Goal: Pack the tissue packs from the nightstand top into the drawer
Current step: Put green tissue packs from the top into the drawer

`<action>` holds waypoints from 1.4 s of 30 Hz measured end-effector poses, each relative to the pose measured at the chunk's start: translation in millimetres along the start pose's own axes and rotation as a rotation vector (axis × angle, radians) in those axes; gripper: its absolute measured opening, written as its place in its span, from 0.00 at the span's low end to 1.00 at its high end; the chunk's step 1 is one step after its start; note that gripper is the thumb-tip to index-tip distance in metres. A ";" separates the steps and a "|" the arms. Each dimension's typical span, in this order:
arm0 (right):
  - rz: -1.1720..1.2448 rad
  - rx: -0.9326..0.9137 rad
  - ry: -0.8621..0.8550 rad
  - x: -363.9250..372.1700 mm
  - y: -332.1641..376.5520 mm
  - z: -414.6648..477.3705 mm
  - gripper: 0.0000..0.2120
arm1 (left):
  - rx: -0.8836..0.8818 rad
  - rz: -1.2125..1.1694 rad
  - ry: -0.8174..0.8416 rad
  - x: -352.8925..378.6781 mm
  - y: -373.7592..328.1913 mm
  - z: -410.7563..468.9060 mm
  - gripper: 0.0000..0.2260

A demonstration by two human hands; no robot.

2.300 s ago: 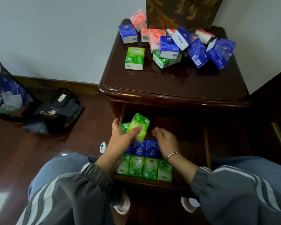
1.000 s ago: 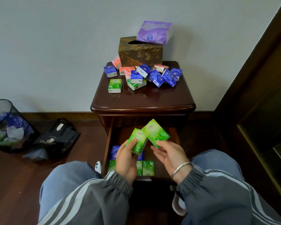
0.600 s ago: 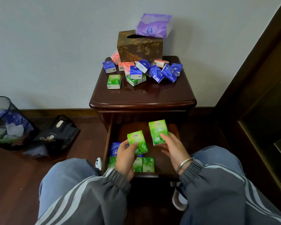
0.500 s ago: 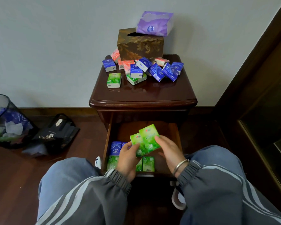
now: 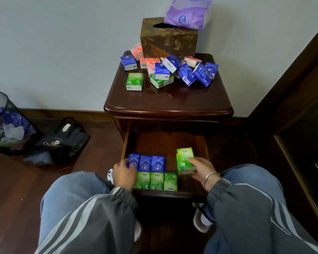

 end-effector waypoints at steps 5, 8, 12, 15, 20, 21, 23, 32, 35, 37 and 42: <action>-0.498 0.091 -0.184 -18.0 -34.3 25.9 0.16 | -0.178 0.200 -0.012 5.3 39.1 14.1 0.17; -0.761 0.231 -0.123 -15.7 -49.2 31.9 0.20 | -0.175 0.280 0.033 15.8 40.4 19.3 0.17; -1.044 0.314 0.021 -6.8 -55.4 38.3 0.21 | -0.187 0.357 0.012 20.9 45.1 23.0 0.22; -1.194 0.329 0.060 -2.5 -56.3 38.7 0.19 | -0.173 0.411 -0.009 23.5 43.6 21.3 0.26; -1.136 0.256 0.009 -0.8 -57.4 45.3 0.27 | -0.167 0.440 -0.021 24.4 43.8 21.7 0.28; -1.115 0.251 0.047 0.4 -59.0 45.9 0.29 | -0.169 0.439 -0.016 24.4 44.1 22.0 0.28; -1.148 0.246 0.117 3.7 -60.8 47.9 0.28 | -0.175 0.433 -0.006 24.1 44.7 23.1 0.29; -1.001 0.089 -0.035 -8.3 -38.7 34.5 0.32 | -0.178 0.420 0.037 22.3 47.3 23.4 0.27; -1.019 -0.225 -0.210 -2.8 16.5 10.4 0.18 | -0.121 0.334 -0.008 13.3 37.2 18.6 0.24; -0.914 -0.542 -0.363 2.3 63.9 -20.4 0.14 | 0.011 0.190 -0.116 -2.4 17.3 12.8 0.22; -0.884 -1.113 -0.621 -2.6 172.8 -65.5 0.14 | 0.482 -0.114 -0.436 -65.5 -66.3 -13.3 0.15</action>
Point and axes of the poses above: each hand's wrist, its own z-axis towards the middle knuckle, its own x-axis out of the palm, y = z × x, the point moved 8 cm from there along z, towards the middle knuckle, and after that the axes turned 10 degrees about y, right-handed, at the moved point
